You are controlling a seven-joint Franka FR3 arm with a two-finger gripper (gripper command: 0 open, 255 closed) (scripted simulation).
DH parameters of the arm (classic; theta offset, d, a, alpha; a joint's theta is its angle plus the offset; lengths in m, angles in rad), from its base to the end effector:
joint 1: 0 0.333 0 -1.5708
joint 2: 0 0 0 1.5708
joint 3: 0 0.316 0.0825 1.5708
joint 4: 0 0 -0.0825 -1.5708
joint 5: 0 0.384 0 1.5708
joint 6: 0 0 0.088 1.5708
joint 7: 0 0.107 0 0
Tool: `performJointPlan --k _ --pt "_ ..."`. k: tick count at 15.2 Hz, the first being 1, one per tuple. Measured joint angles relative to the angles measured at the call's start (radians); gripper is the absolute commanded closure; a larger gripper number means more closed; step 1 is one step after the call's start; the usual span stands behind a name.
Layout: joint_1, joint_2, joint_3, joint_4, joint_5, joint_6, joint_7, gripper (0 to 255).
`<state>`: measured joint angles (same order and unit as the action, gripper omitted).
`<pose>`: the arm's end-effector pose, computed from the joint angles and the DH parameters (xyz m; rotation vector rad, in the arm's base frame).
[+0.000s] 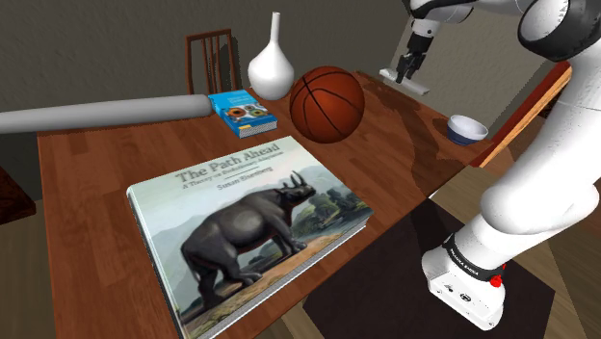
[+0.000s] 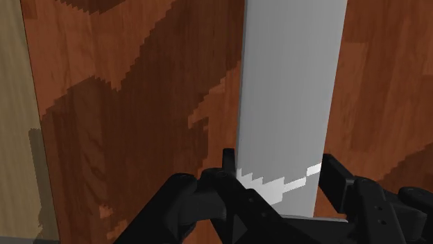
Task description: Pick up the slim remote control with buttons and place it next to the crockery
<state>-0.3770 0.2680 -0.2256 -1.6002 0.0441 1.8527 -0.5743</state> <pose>0.5368 -0.3486 0.4776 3.1317 -0.0520 -0.0259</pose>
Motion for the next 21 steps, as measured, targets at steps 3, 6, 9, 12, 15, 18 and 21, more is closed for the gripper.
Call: performJointPlan --k 3,6,9,12,15,18,21 --pt "-0.042 0.003 -0.023 0.010 0.006 -0.007 -0.065 255" --pt "-0.090 0.045 -0.044 0.063 0.022 -0.019 -0.134 255" --pt "-0.136 0.066 -0.063 0.084 0.034 -0.022 -0.199 255" --pt "-0.192 0.108 -0.082 0.150 0.052 -0.048 -0.272 255" --pt "-0.241 0.148 -0.096 0.201 0.068 -0.061 -0.332 255" --pt "-0.297 0.188 -0.110 0.259 0.085 -0.082 -0.396 255" --pt "-0.358 0.262 -0.116 0.369 0.109 -0.120 -0.450 255"
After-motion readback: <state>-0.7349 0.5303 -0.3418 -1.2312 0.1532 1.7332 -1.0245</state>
